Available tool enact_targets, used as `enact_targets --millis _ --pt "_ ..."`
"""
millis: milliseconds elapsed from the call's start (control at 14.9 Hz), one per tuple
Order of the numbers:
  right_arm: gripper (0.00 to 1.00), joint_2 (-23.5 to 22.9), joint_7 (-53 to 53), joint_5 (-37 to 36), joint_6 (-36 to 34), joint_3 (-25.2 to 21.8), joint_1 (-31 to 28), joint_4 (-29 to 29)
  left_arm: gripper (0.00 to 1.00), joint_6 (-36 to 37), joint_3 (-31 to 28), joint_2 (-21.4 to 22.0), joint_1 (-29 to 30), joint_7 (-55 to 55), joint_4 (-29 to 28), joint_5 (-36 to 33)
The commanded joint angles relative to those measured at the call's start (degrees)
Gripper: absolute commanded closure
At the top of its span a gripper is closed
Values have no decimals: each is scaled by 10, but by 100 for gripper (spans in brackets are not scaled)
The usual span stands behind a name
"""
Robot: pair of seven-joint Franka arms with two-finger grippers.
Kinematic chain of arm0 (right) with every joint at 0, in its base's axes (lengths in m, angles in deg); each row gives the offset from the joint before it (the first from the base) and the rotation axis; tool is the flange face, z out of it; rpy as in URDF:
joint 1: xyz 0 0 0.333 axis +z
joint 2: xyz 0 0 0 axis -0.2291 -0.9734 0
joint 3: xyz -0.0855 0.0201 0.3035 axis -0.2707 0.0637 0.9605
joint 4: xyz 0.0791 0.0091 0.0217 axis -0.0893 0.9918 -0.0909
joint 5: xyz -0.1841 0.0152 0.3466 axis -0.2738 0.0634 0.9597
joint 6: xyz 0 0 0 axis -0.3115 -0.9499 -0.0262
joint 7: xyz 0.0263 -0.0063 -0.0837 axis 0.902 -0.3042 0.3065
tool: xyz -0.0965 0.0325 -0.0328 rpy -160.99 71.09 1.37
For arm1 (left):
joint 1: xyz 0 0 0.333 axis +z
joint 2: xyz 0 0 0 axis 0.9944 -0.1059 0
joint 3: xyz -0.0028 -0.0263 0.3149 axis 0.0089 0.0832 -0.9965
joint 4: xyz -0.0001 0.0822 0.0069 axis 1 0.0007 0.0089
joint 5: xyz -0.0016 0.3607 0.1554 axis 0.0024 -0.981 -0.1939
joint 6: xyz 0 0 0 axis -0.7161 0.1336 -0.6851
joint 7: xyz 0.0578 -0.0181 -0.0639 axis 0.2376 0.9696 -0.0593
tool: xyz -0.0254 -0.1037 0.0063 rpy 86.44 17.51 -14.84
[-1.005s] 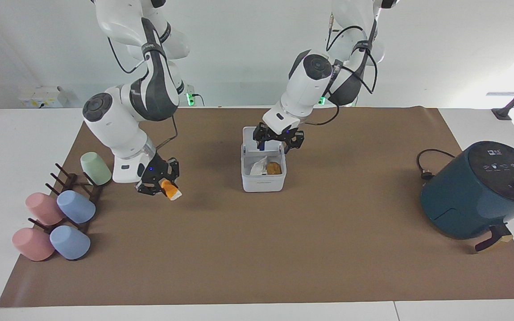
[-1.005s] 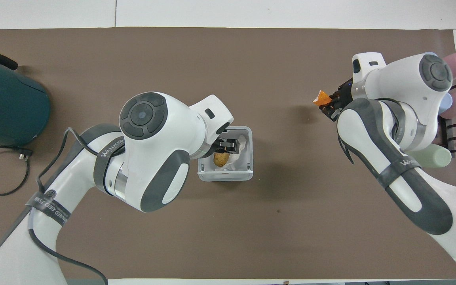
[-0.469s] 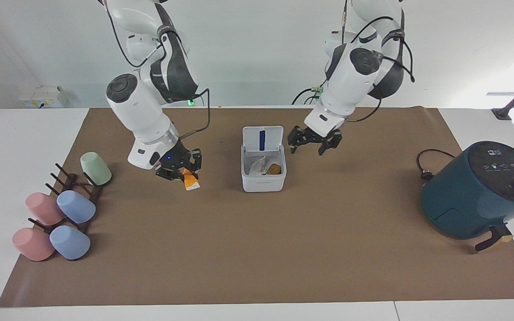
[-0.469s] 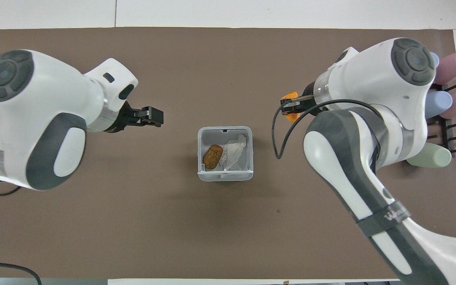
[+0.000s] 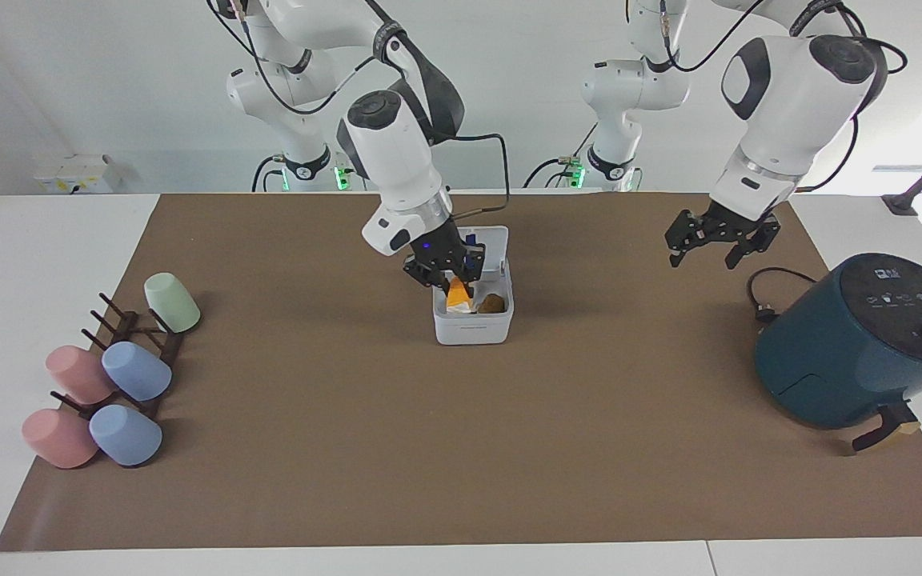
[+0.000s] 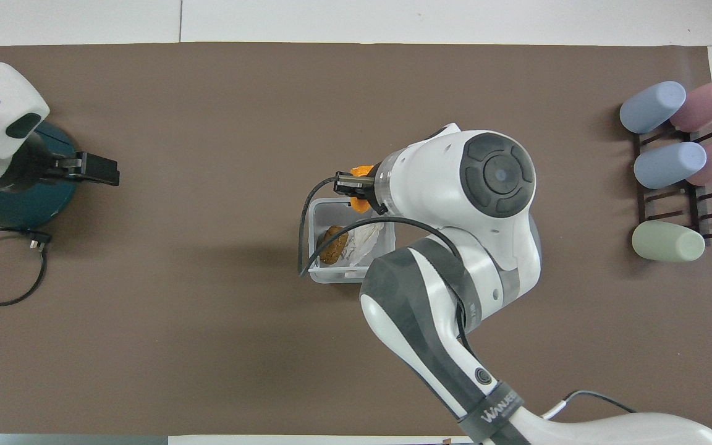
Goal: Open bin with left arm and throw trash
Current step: 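Carry the orange carrot over the bin and release it with the right gripper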
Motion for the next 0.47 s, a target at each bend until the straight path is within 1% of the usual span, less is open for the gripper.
enact_targets --millis 0,134,268,402 --pt "100 19 -35 10 33 -1 14 45 0 58 5 3 25 -37 42 -16" --pt "100 25 -47 10 31 0 20 57 0 81 4 3 33 -50 55 -18" --pt "100 31 -81 10 33 3 22 70 0 104 2 4 33 -59 69 -36" --pt "59 31 -94 10 32 3 29 69 0 124 4 2 33 -59 98 -40"
